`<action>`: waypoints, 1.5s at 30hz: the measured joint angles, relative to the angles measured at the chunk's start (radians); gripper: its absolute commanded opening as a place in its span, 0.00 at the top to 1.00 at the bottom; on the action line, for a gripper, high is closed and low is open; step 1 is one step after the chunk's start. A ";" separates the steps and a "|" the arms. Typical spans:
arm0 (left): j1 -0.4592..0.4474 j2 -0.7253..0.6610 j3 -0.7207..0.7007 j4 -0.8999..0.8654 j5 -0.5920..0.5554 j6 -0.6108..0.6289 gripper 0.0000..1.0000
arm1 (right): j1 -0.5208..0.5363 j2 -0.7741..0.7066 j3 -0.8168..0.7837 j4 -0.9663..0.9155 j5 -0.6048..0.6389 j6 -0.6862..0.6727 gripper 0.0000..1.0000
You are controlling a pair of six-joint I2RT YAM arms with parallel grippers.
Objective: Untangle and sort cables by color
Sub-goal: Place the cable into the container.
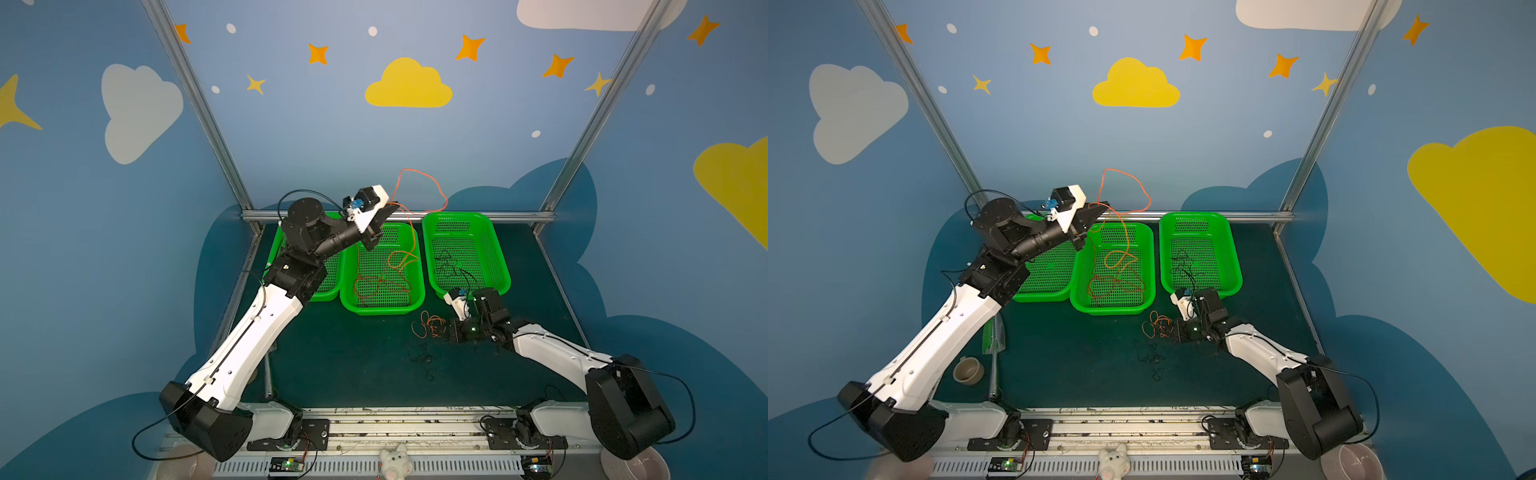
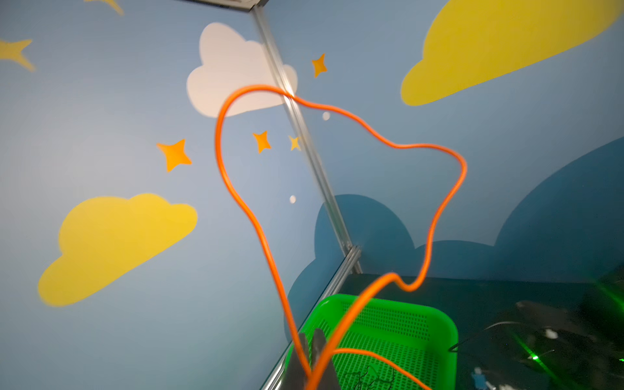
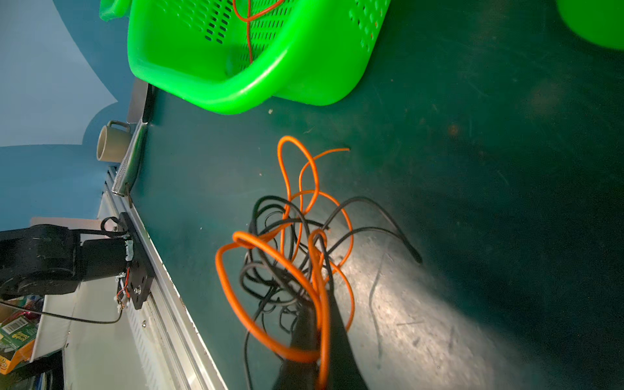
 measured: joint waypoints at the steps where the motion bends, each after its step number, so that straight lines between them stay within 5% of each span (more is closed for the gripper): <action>1: 0.041 -0.006 -0.022 0.002 -0.010 -0.012 0.97 | 0.000 -0.005 0.002 -0.005 0.002 -0.003 1.00; 9: 0.341 0.015 -0.194 0.026 -0.097 -0.143 0.97 | 0.000 -0.016 0.025 -0.047 0.025 -0.032 1.00; 15: 0.430 0.100 -0.286 0.063 -0.122 -0.220 0.97 | 0.000 -0.016 0.055 -0.072 0.040 -0.041 1.00; 22: 0.444 0.236 -0.395 0.100 -0.225 -0.288 0.91 | 0.000 -0.020 0.070 -0.074 0.054 -0.045 1.00; 26: 0.445 0.275 -0.423 0.098 -0.280 -0.322 0.62 | 0.000 -0.039 0.070 -0.079 0.061 -0.044 1.00; 33: 0.446 0.261 -0.428 0.100 -0.297 -0.345 0.27 | 0.000 -0.093 0.070 -0.085 0.063 -0.047 1.00; 39: 0.444 0.153 -0.454 0.082 -0.275 -0.328 0.21 | 0.000 -0.132 0.070 -0.109 0.062 -0.063 1.00; 45: 0.340 -0.019 -0.454 -0.002 -0.244 -0.287 0.33 | 0.000 -0.185 0.070 -0.113 0.029 -0.092 1.00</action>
